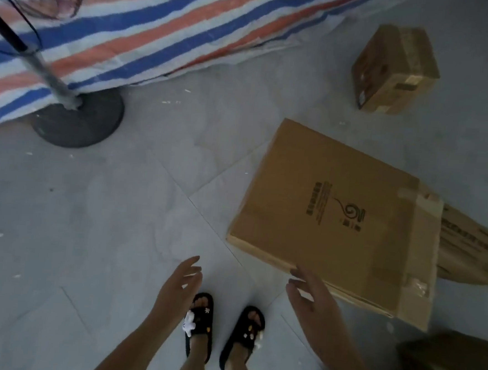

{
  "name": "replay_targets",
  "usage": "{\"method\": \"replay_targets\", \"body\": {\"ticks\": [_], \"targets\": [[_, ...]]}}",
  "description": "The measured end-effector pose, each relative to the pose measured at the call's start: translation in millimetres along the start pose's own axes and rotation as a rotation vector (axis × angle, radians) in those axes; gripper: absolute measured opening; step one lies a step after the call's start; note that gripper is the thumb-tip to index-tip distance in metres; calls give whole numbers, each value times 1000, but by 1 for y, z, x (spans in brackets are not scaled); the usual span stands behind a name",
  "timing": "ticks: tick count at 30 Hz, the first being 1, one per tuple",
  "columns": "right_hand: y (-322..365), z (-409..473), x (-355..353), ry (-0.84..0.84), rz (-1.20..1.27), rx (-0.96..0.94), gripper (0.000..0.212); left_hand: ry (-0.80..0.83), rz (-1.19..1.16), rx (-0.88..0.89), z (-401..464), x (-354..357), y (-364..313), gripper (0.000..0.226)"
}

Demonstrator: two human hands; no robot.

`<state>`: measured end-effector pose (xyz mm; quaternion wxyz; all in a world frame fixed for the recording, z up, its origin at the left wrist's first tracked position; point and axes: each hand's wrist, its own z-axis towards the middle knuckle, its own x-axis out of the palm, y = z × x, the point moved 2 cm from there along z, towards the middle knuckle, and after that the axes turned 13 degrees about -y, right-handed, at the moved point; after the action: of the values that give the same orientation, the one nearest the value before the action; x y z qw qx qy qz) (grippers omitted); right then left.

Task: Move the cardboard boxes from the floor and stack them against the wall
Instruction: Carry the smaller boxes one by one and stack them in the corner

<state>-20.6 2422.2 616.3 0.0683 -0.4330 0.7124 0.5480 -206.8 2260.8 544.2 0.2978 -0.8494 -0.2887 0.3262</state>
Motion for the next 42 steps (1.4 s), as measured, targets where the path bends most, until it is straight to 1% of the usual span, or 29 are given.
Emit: {"method": "replay_targets", "body": {"ticks": [3,5,7,9,11,13,15,17,21,24,27,28,30,32,33,34,36,37,39,42], "targets": [[-42,82,60,93,-136,-111,48,-37,-86,-138,87,60,48,30],[-70,129,104,121,-228,-217,54,-67,-196,-274,138,98,83,31],[-93,166,151,117,-361,-382,55,-98,-315,-398,179,130,117,29],[-117,195,194,112,-524,-570,62,-121,-409,-489,215,157,150,25],[-141,218,228,64,-691,-744,56,-139,-487,-565,247,179,180,20],[-156,234,248,26,-847,-823,52,-131,-549,-641,276,201,206,19],[-163,244,255,-28,-898,-883,42,-109,-633,-713,301,223,227,21],[-165,247,256,-60,-904,-917,32,-92,-711,-776,324,244,241,27],[-163,252,253,-78,-814,-947,22,-75,-870,-861,359,277,253,46],[-155,263,246,-74,-775,-898,22,-48,-986,-896,370,288,246,51],[-137,268,232,-59,-717,-865,22,-19,-1027,-911,371,286,228,57],[-127,268,223,-60,-690,-847,23,-17,-1026,-910,369,283,221,56],[-104,263,204,-96,-684,-788,27,-36,-1021,-900,357,274,205,47],[-76,249,186,-213,-755,-697,38,-19,-1024,-895,337,258,186,42],[-60,239,177,-266,-783,-622,48,11,-1023,-905,325,247,174,46],[-45,230,167,-278,-794,-522,60,38,-1026,-926,312,236,160,51],[-14,213,145,-239,-763,-311,85,62,-1053,-933,287,211,130,56],[2,205,132,-230,-736,-224,93,63,-1050,-931,273,197,111,57],[33,192,104,-256,-655,-131,98,45,-1002,-950,246,168,73,63],[76,173,64,-311,-529,-100,93,-31,-928,-962,203,119,21,57]]}}
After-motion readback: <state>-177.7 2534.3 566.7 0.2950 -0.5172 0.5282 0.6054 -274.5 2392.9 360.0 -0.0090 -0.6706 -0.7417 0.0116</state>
